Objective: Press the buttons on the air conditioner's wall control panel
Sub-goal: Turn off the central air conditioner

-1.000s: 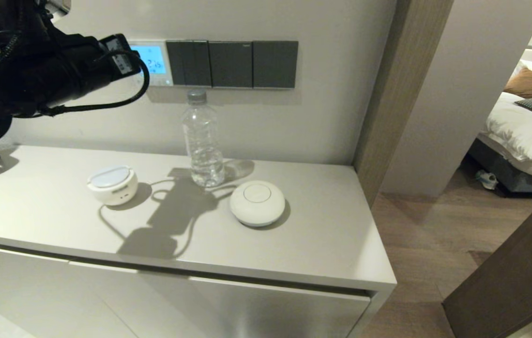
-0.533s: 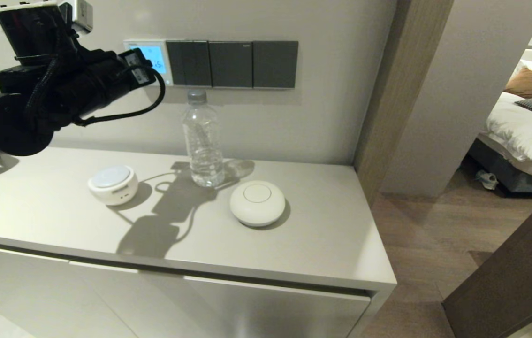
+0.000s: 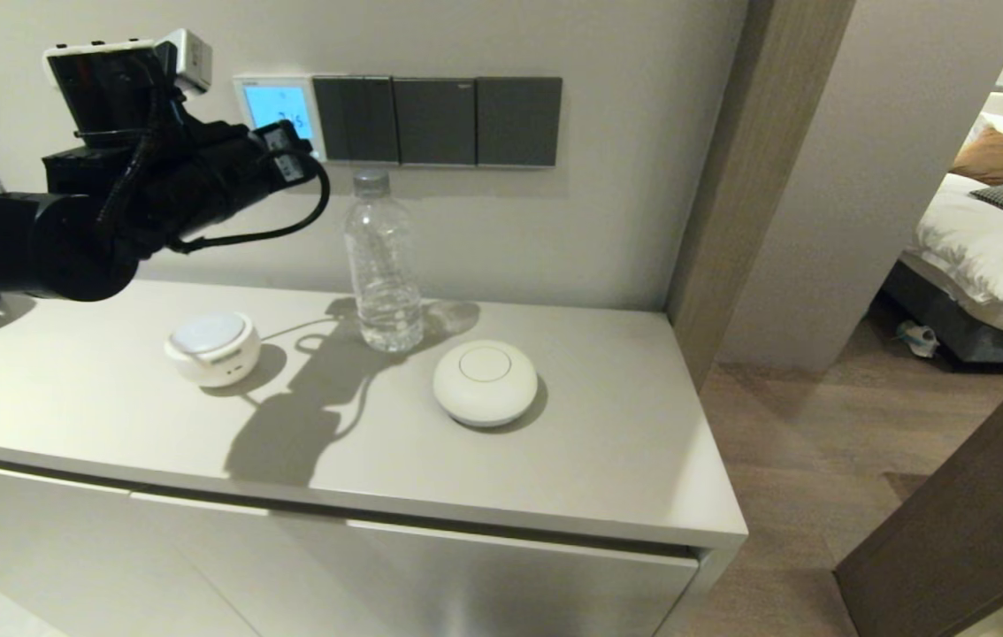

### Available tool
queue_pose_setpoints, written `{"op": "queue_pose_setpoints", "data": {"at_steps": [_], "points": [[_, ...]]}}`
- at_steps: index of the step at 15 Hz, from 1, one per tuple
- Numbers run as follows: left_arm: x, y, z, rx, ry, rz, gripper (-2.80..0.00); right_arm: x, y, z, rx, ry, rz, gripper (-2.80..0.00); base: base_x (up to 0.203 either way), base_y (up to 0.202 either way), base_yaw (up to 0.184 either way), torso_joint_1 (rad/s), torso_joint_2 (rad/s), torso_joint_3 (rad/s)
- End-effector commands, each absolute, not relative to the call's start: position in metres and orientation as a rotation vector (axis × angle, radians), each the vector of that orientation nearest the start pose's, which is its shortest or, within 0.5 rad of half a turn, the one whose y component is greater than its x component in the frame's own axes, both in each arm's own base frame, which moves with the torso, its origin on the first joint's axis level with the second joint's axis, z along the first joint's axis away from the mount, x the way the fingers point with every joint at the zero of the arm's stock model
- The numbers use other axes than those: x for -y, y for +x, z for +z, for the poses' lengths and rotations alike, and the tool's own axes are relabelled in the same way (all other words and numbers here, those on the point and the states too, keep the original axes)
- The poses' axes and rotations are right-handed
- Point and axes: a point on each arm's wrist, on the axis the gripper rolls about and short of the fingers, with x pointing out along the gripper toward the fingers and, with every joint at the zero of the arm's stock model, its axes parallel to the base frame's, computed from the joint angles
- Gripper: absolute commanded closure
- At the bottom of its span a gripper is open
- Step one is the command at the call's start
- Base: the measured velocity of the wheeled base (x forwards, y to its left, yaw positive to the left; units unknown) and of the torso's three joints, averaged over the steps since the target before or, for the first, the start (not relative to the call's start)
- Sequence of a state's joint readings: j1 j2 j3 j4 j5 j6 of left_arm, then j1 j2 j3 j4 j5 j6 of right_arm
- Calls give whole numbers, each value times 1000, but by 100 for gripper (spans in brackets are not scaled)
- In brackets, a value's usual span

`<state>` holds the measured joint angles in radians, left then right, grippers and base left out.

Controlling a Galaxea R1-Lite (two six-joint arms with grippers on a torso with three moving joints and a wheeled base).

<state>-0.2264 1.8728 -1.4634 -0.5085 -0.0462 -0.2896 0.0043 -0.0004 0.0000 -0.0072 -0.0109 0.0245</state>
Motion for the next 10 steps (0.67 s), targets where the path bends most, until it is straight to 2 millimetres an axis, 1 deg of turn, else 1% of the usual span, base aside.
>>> {"op": "queue_pose_setpoints", "data": {"at_steps": [1, 10], "points": [[87, 374, 294, 54, -298, -284, 0, 0, -23, 75, 5, 25, -6, 0, 0, 0, 0, 0, 0, 0], [89, 383, 286, 41, -297, -280, 0, 0, -23, 75, 5, 25, -6, 0, 0, 0, 0, 0, 0, 0]]}}
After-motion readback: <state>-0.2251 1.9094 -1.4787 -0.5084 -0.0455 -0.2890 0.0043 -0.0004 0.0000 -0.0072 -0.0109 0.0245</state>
